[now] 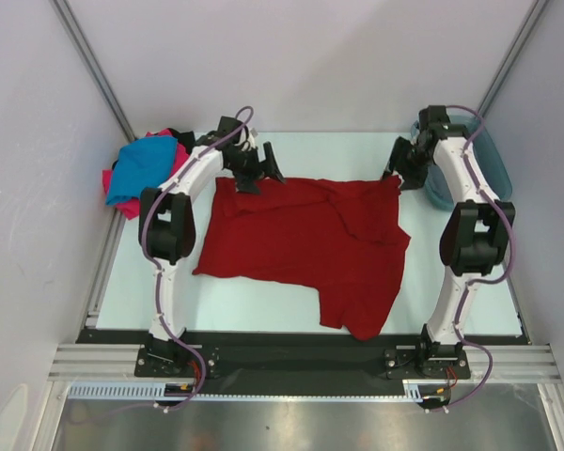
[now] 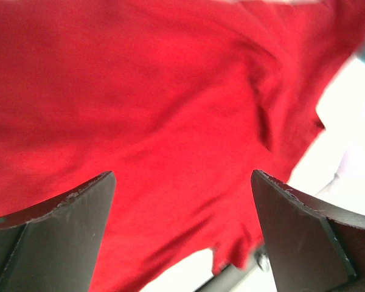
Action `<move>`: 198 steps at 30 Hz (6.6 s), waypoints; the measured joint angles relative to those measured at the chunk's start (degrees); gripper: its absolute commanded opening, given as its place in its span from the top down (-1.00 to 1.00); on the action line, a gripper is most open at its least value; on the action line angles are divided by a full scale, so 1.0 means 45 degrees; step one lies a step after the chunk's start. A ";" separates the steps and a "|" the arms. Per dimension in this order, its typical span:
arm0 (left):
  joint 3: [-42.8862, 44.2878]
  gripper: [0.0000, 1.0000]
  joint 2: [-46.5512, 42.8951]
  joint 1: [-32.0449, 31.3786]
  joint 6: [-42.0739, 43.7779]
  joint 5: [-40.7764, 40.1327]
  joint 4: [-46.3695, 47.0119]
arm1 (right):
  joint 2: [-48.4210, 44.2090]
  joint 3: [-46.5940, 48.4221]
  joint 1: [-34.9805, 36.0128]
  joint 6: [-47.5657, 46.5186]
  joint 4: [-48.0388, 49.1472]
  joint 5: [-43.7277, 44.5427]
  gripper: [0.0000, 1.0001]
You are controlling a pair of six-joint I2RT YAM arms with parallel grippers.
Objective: Fold and stack the t-shirts
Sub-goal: Fold the tshirt
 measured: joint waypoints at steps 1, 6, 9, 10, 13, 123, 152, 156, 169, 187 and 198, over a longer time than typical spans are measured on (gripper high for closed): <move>0.0063 -0.99 0.0000 0.0136 0.0078 -0.0369 -0.0063 | 0.0437 0.0738 0.0058 -0.0068 0.0010 -0.0233 -0.28; 0.0092 -1.00 0.0000 0.0991 0.0257 -0.2079 -0.0486 | 0.2691 0.4036 0.0738 -0.0549 -0.0447 -0.1146 -0.28; 0.0083 -0.99 0.0000 0.1447 0.0306 -0.3060 -0.0714 | 0.3230 0.4600 0.1117 -0.0568 -0.0622 -0.1554 -0.28; 0.0078 -0.99 0.0000 0.1583 0.0316 -0.3366 -0.0782 | 0.3288 0.4653 0.1243 -0.0559 -0.0714 -0.1671 -0.28; 0.0049 -0.99 0.0000 0.1797 0.0398 -0.3949 -0.1010 | 0.3303 0.4760 0.1457 -0.0549 -0.0903 -0.1962 -0.28; 0.0379 -1.00 0.1316 0.3453 0.2686 -0.5066 -0.1613 | 0.3347 0.3570 0.1462 -0.0835 -0.2205 -0.0301 -0.20; 0.0039 -1.00 0.1166 0.2191 -0.2123 0.2181 0.5139 | 0.6897 0.5377 0.0656 -0.0733 -0.0029 -0.1991 -0.10; 0.0151 -1.00 0.1841 0.1685 -0.2166 0.2288 0.5081 | 0.6708 0.5066 0.0544 -0.0529 0.0097 -0.1627 -0.12; 0.1103 -0.99 0.2356 0.1923 0.0185 -0.0612 0.1598 | 0.4104 0.0869 0.0175 -0.0452 0.1200 0.1860 -0.17; 0.3672 -1.00 0.3531 0.2769 0.0709 -0.0719 0.1982 | 0.3638 0.2390 0.1020 -0.0738 0.0155 0.0335 -0.21; 0.2307 -1.00 0.3381 0.2992 0.0413 0.0884 0.2914 | 0.2968 0.3041 0.1457 -0.0903 -0.1117 -0.1035 -0.20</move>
